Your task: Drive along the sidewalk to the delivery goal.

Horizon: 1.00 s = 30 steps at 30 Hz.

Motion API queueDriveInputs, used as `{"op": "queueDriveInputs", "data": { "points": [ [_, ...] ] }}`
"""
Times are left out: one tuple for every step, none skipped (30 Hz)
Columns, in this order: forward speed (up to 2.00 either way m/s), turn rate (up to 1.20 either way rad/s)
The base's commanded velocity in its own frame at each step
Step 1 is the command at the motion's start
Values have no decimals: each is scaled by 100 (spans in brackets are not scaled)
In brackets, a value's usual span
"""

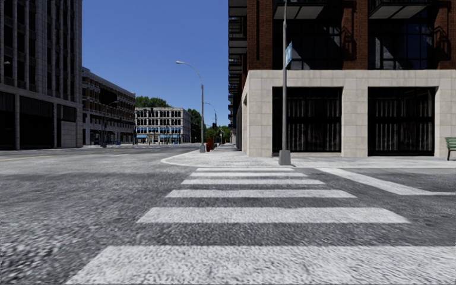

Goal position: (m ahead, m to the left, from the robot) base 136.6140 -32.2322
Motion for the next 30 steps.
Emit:
{"op": "queueDriveInputs", "data": {
  "points": [
    [131, 0],
    [131, 0],
    [132, 0],
    [133, 0],
    [133, 0],
    [137, 0],
    [144, 0],
    [151, 0],
    [153, 0],
    [153, 0],
    [154, 0],
    [155, 0],
    [155, 0],
    [156, 0],
    [156, 0],
    [156, 0],
    [156, 0],
    [157, 0],
    [157, 0],
    [157, 0],
    [157, 0],
    [157, 0],
    [157, 0],
    [157, 0],
    [157, 0],
    [157, 0],
    [157, 0],
    [158, 0],
    [200, 0],
    [200, 0]
  ]
}}
